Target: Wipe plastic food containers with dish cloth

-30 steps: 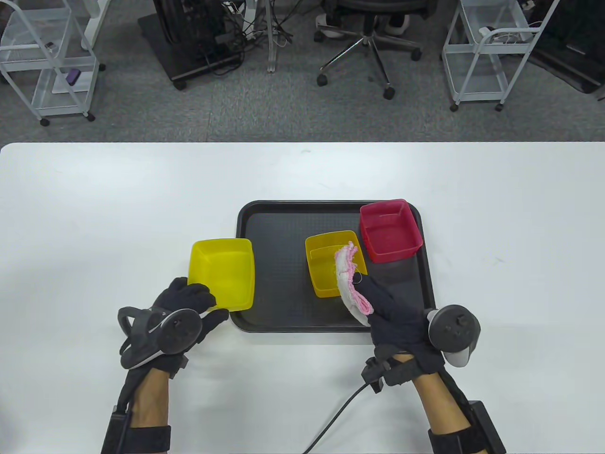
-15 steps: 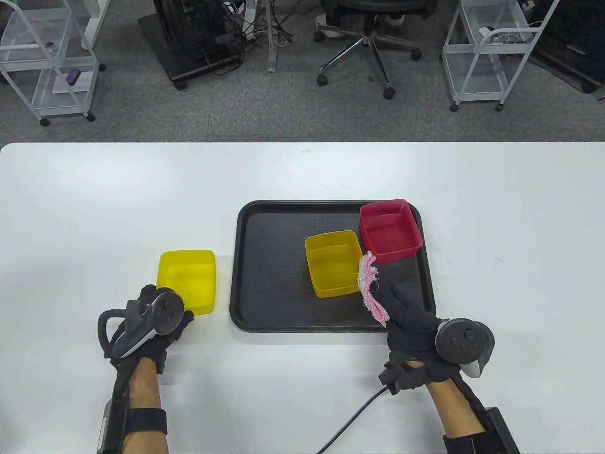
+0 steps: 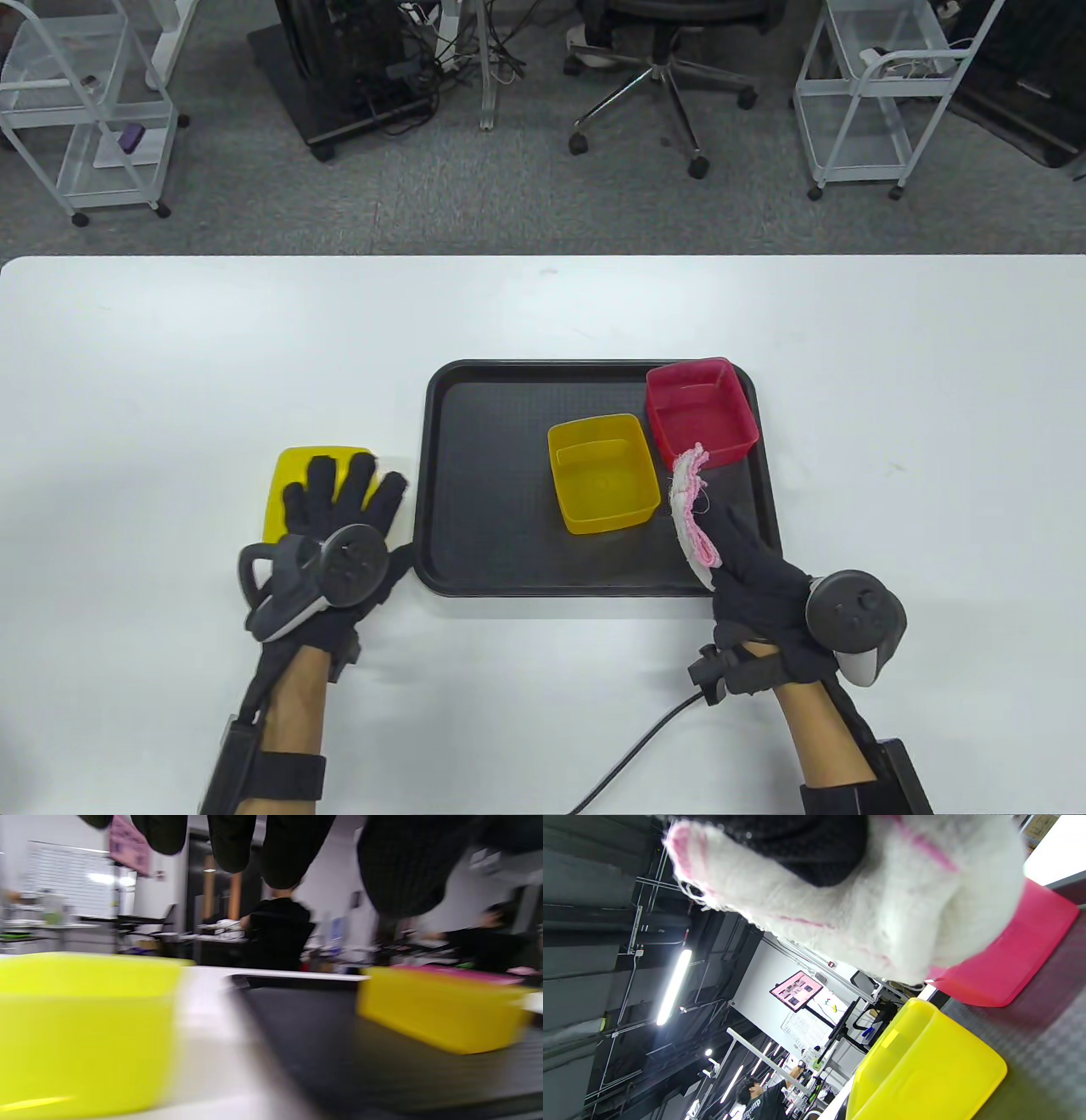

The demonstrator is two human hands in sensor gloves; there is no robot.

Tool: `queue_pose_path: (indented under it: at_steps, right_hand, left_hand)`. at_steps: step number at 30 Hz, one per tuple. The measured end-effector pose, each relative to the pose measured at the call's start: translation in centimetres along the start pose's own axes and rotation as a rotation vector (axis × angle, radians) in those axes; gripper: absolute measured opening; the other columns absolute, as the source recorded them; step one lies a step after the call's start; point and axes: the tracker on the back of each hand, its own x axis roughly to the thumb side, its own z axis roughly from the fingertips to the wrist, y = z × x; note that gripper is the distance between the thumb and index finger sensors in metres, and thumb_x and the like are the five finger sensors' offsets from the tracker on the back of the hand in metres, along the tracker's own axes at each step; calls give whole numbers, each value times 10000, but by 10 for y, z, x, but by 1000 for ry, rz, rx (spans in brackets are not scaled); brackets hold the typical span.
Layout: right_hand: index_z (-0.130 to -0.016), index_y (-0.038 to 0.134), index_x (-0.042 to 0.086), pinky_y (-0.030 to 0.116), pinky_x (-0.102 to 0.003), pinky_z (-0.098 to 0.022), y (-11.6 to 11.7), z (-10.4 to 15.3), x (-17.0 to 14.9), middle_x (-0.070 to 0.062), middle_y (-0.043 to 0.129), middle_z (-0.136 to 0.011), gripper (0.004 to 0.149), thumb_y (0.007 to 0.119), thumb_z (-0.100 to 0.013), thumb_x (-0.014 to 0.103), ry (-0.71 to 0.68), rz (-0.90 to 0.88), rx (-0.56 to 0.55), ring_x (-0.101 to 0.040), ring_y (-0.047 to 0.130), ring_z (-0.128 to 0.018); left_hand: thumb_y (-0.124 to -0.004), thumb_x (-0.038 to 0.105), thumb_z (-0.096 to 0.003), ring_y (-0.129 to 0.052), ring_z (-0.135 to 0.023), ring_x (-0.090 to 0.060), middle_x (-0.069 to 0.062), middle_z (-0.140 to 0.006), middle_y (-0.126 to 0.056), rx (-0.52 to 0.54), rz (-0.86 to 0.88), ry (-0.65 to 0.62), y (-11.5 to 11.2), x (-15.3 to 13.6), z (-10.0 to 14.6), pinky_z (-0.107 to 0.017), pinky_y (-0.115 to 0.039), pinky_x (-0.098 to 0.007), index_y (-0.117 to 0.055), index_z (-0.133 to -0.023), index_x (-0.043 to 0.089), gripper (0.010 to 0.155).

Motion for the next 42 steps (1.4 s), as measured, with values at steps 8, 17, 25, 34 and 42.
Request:
queue_pose_path:
  at_steps: [8,17,25,34,42]
  right_hand:
    - [-917,737,102,732,-618,-528,5,0,-2,-231,772,-953,468,748,-456,22,9,25,11,-522,793,-805]
    - [-918,737,101,735,-617,-526,7,0,-4,-233,773,-952,469,749,-455,24,19,24,26,-520,797,-803]
    - [-911,745,96,744,-613,-523,7,-1,-6,-235,780,-945,470,759,-448,20,36,19,7,-518,803,-800]
    - [-877,780,90,772,-587,-520,9,-1,32,-229,798,-930,455,809,-429,12,-159,-1,-131,-503,795,-806]
    - [-849,818,107,815,-563,-501,75,-8,100,-210,830,-917,438,814,-421,13,-346,429,88,-496,798,-809]
  left_hand:
    - [-755,623,-490,-749,-1043,-467,-29,-1224,-580,-153,-211,-180,-29,127,-63,-772,-641,-615,-572,-1150,289,762]
    - [-765,507,-527,-923,-928,-380,73,-1106,-784,-287,-283,-86,-80,151,-103,-714,-776,-550,-718,-1044,346,544]
    - [-787,441,-510,-1021,-815,-286,88,-895,-951,-182,-284,-128,-67,146,-90,-648,-889,-467,-858,-887,321,402]
    - [-884,504,-432,-1050,-727,-272,106,-792,-994,125,-315,-314,-15,133,-7,-584,-939,-430,-904,-788,332,396]
    - [-873,504,-440,-1048,-713,-280,100,-789,-985,206,-298,-367,-6,128,34,-514,-970,-352,-897,-789,327,392]
